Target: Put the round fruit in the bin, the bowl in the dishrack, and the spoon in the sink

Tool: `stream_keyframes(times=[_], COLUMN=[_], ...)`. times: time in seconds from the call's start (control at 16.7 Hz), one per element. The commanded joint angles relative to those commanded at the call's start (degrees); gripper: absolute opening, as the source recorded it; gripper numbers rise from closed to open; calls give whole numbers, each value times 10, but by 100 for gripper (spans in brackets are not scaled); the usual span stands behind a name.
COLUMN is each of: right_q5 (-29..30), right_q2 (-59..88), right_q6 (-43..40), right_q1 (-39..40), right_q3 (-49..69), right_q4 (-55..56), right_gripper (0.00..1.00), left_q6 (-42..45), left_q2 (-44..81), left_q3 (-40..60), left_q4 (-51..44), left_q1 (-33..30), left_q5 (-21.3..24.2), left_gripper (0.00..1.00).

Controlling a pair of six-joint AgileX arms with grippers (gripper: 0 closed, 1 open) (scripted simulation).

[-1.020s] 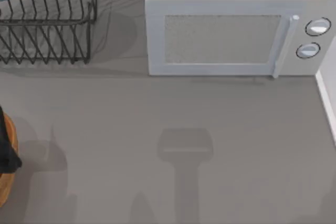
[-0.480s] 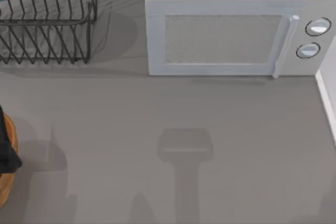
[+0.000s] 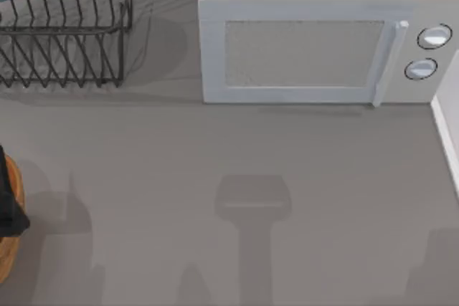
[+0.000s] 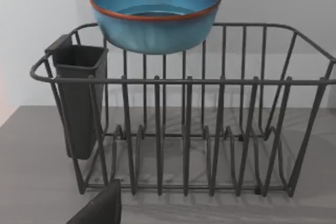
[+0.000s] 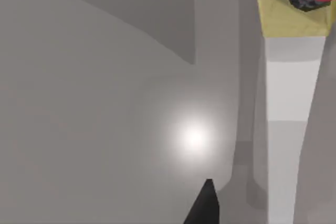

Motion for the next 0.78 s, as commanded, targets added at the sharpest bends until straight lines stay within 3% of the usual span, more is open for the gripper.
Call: stream_keyframes(times=[0.3, 0.78], right_q5=[0, 0], right_q2=[-50, -38], right_q6=[3, 6], right_q1=[-2, 0], right_q3=[75, 99], right_q4=[-123, -139], right_gripper=[0, 0], left_q6=[0, 0], left_q2=[0, 0], left_q3=[0, 0], left_q4=[0, 0], left_q1=[0, 0], left_q5=[0, 0], left_gripper=[100, 100])
